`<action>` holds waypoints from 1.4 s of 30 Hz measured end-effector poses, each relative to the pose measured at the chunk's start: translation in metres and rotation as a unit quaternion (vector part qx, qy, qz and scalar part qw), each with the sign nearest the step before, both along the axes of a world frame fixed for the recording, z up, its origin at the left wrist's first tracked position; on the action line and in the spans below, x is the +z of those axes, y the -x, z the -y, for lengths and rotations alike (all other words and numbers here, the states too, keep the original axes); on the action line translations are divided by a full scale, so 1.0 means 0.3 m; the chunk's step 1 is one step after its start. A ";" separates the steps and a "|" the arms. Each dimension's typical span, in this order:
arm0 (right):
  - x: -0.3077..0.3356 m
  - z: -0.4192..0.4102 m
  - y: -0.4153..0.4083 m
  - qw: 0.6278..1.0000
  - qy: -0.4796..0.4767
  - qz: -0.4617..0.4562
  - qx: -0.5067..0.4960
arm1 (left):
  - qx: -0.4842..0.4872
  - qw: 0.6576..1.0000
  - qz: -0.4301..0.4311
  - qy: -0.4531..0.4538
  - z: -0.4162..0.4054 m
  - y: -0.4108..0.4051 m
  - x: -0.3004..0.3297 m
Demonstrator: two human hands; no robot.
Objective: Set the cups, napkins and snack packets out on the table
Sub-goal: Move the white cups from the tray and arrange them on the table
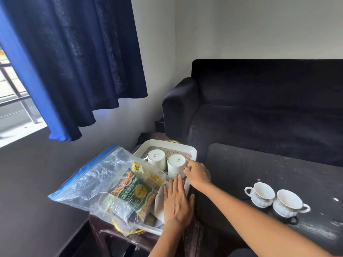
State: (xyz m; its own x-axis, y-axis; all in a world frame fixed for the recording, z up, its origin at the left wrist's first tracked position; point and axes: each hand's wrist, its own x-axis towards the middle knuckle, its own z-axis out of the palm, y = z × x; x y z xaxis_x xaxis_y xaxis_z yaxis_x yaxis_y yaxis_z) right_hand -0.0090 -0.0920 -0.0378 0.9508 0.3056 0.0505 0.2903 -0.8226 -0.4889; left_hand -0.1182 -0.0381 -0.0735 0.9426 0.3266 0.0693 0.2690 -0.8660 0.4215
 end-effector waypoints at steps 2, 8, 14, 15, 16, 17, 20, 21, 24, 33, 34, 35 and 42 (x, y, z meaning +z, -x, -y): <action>0.001 0.009 0.009 1.000 0.008 0.003 0.001 | -0.001 1.000 0.005 0.006 0.001 0.002 -0.001; 0.009 0.022 0.047 0.997 -0.067 -0.036 -0.023 | -0.009 0.999 0.034 -0.015 0.006 0.008 0.002; 0.045 0.076 0.067 0.984 -0.167 -0.041 -0.039 | -0.020 0.995 0.082 -0.049 0.021 0.013 0.022; 0.052 0.088 0.070 0.983 -0.175 -0.037 -0.034 | -0.019 0.994 0.095 -0.048 0.023 0.011 0.027; 0.061 0.102 0.075 0.982 -0.183 -0.033 -0.029 | -0.019 0.993 0.105 -0.047 0.026 0.010 0.032; 0.071 0.117 0.078 0.981 -0.189 -0.027 -0.024 | -0.020 0.992 0.112 -0.048 0.029 0.008 0.037; 0.100 0.168 0.082 0.982 -0.190 -0.012 -0.002 | -0.023 0.988 0.136 -0.066 0.034 0.000 0.076; 0.107 0.184 0.084 0.982 -0.188 -0.014 0.007 | -0.025 0.986 0.144 -0.078 0.036 -0.002 0.098; 0.115 0.222 0.097 0.978 -0.203 -0.032 0.028 | -0.030 0.968 0.206 -0.139 0.041 -0.013 0.133; 0.174 0.262 0.118 0.976 -0.211 0.009 0.047 | -0.017 0.935 0.314 -0.163 0.039 -0.015 0.180; 0.191 0.266 0.117 0.970 -0.238 0.010 0.042 | -0.008 0.938 0.316 -0.140 0.044 -0.012 0.188; 0.208 0.269 0.117 0.958 -0.284 0.002 0.034 | 0.005 0.943 0.314 -0.108 0.051 -0.009 0.199; 0.172 0.325 0.146 0.901 -0.428 -0.069 -0.025 | 0.132 0.906 0.254 0.311 0.108 0.001 0.293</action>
State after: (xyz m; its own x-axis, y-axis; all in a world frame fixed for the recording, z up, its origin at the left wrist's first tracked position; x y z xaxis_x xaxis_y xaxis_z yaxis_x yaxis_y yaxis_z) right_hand -0.0528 -0.1896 0.0137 0.9777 0.1665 0.1281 0.1515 -0.1370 -0.9789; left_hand -0.1185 -0.0705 0.0143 0.7235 0.6615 0.1975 0.0674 -0.3524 0.9334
